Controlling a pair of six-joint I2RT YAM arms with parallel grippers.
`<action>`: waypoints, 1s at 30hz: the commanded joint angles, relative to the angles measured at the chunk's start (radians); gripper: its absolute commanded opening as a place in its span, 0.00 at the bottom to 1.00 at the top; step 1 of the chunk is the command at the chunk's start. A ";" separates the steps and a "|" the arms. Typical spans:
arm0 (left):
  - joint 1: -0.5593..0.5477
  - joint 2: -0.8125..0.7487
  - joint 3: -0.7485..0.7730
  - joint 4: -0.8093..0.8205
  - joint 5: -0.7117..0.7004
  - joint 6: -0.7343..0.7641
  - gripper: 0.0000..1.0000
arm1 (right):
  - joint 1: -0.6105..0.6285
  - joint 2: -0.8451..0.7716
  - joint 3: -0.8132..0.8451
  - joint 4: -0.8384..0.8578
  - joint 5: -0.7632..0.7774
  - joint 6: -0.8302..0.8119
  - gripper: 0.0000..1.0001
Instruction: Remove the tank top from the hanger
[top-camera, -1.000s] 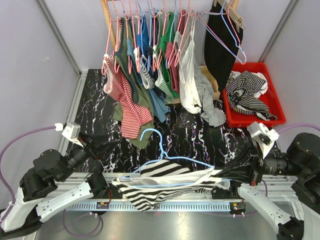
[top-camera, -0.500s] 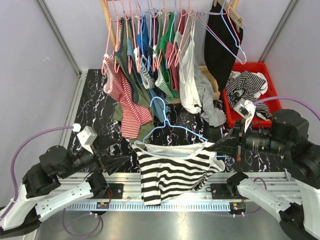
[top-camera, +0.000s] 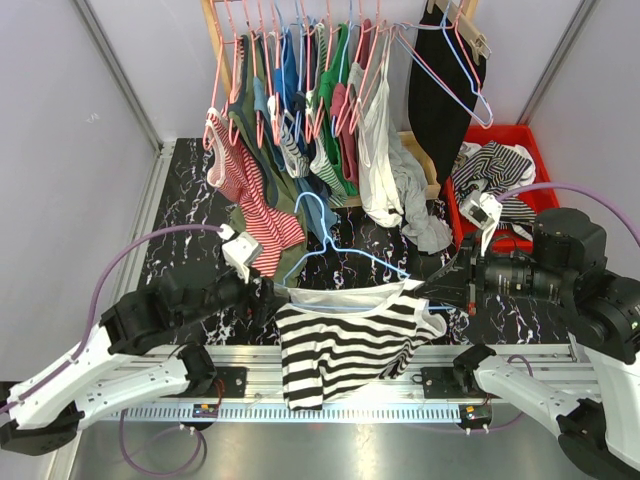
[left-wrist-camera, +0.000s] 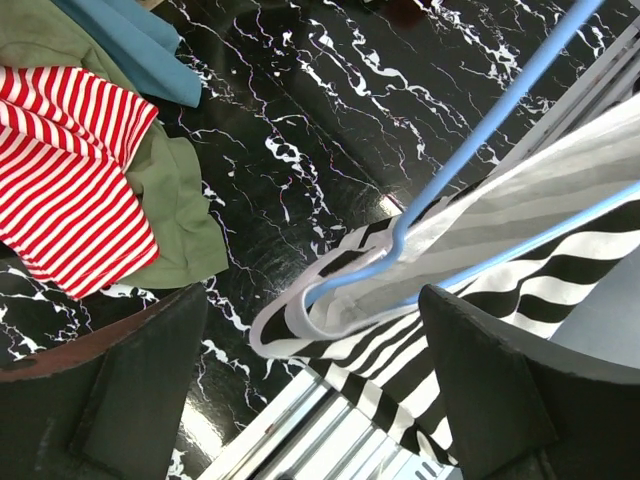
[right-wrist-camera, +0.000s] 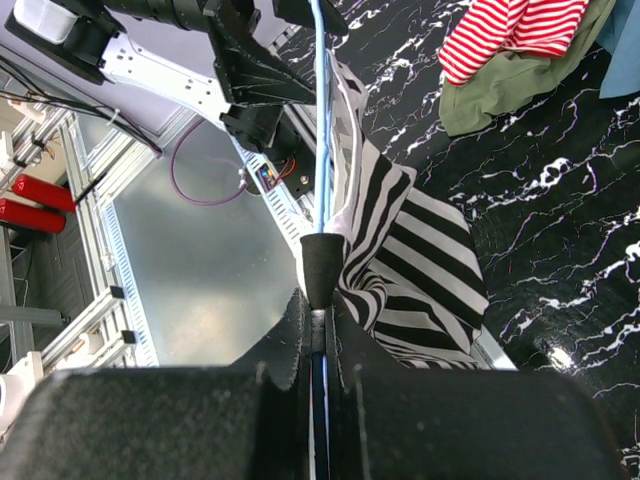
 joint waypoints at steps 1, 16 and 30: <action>0.001 -0.006 0.021 0.075 -0.020 0.031 0.85 | 0.010 -0.007 0.038 0.041 -0.016 -0.012 0.00; 0.001 0.013 0.053 -0.047 -0.096 -0.061 0.25 | 0.033 -0.024 0.028 0.037 0.065 -0.020 0.00; 0.001 -0.021 0.018 0.002 -0.058 -0.080 0.63 | 0.047 -0.032 0.021 0.036 0.067 -0.024 0.00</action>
